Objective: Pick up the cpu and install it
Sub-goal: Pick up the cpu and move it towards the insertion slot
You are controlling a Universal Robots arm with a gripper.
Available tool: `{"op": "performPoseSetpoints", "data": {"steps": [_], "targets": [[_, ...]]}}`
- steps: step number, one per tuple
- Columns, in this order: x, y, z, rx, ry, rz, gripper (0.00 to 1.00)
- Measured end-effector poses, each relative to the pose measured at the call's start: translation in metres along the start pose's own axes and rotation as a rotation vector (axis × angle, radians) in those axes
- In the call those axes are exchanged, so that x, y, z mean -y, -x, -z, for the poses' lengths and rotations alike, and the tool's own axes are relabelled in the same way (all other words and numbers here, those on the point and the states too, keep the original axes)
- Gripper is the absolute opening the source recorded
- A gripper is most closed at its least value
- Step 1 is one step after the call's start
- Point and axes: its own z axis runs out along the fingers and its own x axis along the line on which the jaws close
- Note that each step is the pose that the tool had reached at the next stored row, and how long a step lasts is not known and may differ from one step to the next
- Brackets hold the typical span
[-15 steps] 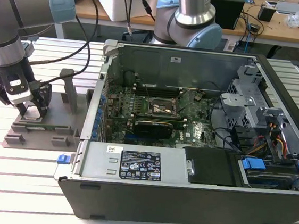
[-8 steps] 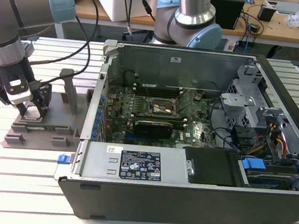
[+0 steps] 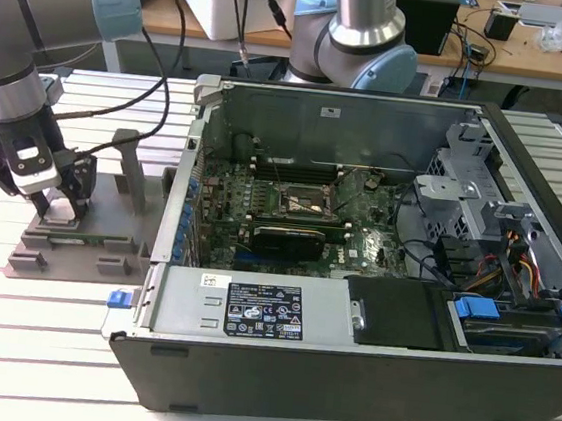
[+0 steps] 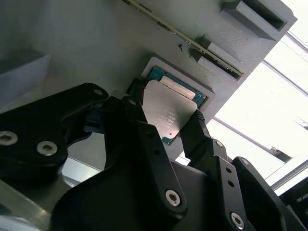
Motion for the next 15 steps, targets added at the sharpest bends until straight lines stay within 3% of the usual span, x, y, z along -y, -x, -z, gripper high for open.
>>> {"op": "performPoseSetpoints", "data": {"steps": [8,15], "targets": [[0.0001,0.0004,0.0136,-0.0001,0.0,0.0,0.54],[0.0002,0.0005,0.0207,0.0,0.0,0.0,0.54]]}}
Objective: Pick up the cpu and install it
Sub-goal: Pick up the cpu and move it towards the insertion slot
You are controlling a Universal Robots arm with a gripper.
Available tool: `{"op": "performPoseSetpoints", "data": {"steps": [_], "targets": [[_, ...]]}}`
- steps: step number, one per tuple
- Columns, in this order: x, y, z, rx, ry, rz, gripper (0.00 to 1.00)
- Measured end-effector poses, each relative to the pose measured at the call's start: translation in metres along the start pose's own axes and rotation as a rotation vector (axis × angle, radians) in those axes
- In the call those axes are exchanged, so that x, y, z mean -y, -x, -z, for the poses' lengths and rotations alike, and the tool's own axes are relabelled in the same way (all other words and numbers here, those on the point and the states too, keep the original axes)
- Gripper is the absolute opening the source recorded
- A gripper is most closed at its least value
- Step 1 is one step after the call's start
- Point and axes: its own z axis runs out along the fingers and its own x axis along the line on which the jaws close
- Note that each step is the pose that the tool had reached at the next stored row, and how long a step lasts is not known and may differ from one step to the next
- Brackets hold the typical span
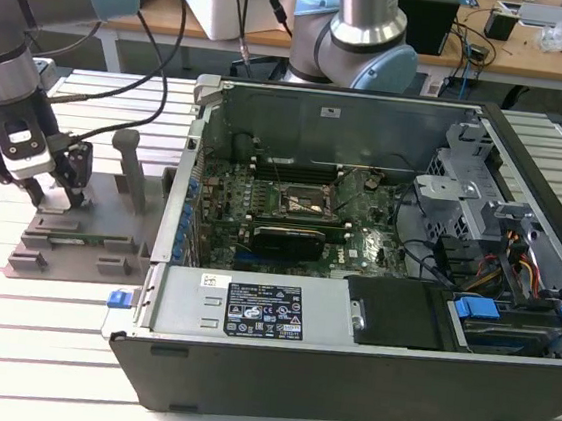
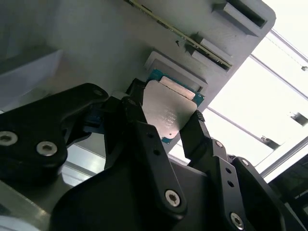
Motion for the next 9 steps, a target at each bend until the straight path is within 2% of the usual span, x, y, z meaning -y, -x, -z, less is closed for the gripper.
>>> {"op": "performPoseSetpoints", "data": {"steps": [9], "targets": [[0.0001,0.0003,0.0128,0.0,0.0,0.0,0.54]]}}
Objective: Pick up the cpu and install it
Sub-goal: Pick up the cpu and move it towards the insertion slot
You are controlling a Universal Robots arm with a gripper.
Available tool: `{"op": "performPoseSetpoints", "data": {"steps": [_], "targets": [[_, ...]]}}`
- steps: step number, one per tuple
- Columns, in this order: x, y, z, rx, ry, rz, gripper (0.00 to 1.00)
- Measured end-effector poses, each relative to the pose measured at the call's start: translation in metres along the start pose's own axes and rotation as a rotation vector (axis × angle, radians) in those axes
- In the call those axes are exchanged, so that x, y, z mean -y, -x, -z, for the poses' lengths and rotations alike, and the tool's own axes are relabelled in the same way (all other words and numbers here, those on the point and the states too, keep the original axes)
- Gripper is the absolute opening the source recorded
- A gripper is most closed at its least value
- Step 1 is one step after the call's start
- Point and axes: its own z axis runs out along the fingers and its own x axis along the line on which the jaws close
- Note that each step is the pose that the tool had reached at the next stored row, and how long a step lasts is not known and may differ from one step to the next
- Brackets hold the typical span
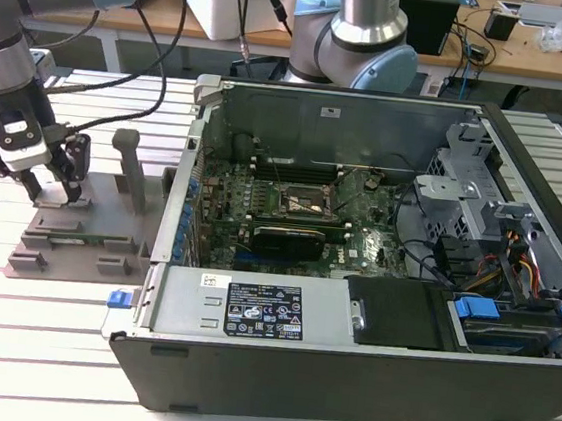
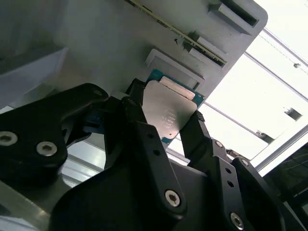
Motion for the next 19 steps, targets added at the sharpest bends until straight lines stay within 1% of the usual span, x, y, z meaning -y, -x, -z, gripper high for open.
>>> {"op": "performPoseSetpoints", "data": {"steps": [3,5,8,12,19], "targets": [[0.0001,0.0003,0.0121,0.0,0.0,0.0,0.54],[0.0003,0.0006,0.0248,0.0,0.0,0.0,0.54],[0.0003,0.0008,0.0298,0.0,0.0,0.0,0.54],[0.0004,0.0009,0.0344,0.0,0.0,0.0,0.54],[0.0005,0.0012,0.046,0.0,0.0,0.0,0.54]]}}
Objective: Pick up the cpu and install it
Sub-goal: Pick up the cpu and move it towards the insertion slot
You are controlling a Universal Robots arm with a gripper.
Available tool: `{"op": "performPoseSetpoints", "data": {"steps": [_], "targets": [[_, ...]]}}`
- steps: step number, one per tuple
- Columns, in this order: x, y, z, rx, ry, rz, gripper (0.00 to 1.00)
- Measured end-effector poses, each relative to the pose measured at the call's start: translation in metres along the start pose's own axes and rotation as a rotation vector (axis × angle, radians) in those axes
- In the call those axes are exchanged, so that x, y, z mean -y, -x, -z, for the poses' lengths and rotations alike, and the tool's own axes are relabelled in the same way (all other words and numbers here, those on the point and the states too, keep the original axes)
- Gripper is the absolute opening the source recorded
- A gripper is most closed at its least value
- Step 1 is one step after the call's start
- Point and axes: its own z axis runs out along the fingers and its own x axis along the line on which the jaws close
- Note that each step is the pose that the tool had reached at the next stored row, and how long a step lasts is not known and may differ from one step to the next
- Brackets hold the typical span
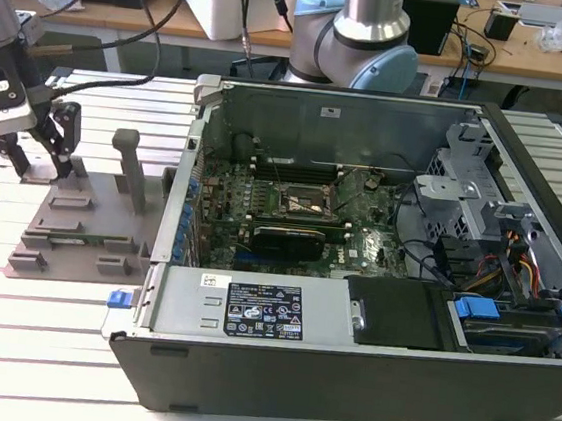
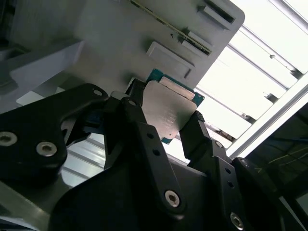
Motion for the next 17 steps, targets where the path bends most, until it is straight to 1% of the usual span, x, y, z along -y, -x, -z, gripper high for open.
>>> {"op": "performPoseSetpoints", "data": {"steps": [2,4,6,17], "targets": [[0.0001,0.0002,0.0061,-0.0001,0.0001,0.0,0.54],[0.0001,0.0002,0.0091,0.0,-0.0001,0.0,0.54],[0.0002,0.0004,0.0143,0.0,0.0,0.0,0.54],[0.0004,0.0009,0.0344,0.0,0.0,0.0,0.54]]}}
